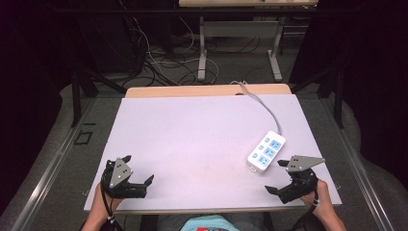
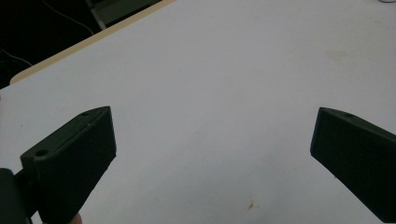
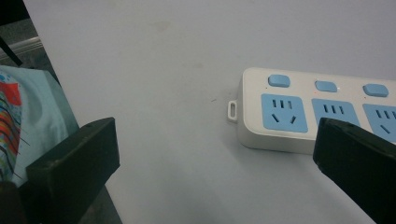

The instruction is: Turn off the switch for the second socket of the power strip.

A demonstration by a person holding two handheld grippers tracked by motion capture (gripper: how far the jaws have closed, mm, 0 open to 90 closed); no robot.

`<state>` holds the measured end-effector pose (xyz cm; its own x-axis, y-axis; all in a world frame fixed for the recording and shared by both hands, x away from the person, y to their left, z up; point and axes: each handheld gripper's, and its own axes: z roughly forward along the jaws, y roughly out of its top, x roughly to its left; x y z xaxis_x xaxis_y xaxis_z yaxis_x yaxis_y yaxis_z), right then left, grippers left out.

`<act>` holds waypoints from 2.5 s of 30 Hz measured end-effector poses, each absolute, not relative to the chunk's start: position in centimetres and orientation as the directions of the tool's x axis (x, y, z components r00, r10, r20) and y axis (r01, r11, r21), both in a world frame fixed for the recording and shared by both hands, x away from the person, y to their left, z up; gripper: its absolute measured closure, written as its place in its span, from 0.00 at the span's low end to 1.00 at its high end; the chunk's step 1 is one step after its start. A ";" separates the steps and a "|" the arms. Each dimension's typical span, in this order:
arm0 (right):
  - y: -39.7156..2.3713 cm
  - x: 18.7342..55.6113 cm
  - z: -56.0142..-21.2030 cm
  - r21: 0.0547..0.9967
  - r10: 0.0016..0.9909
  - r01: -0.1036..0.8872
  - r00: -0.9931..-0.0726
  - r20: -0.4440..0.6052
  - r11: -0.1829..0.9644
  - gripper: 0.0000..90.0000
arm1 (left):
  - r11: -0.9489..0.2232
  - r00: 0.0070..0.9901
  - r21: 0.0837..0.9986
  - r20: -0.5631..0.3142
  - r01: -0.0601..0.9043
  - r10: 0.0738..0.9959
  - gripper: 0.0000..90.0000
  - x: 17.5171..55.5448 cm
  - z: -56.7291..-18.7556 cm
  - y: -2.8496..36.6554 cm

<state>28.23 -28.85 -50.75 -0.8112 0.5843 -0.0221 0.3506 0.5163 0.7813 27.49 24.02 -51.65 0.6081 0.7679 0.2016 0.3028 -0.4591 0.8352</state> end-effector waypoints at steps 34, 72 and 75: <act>-28.8 29.6 -50.9 0.775 0.612 0.367 -0.790 -0.032 0.514 0.00 | -0.486 0.617 0.819 0.220 0.303 0.755 0.00 27.7 -51.8 23.8; -28.1 33.2 -49.8 0.767 0.640 0.369 -0.765 -0.069 0.525 0.00 | -0.499 0.625 0.812 0.227 0.302 0.747 0.00 27.7 -51.9 23.7; -28.1 33.6 -49.7 0.760 0.638 0.378 -0.767 -0.063 0.529 0.00 | -0.501 0.627 0.811 0.227 0.302 0.746 0.00 27.7 -51.9 23.7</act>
<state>33.57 -28.12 -49.65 -0.7671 0.6384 -0.0634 0.3776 0.5291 0.7599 27.75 23.66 -51.90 0.6266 0.7455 0.2269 0.3017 -0.5006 0.8114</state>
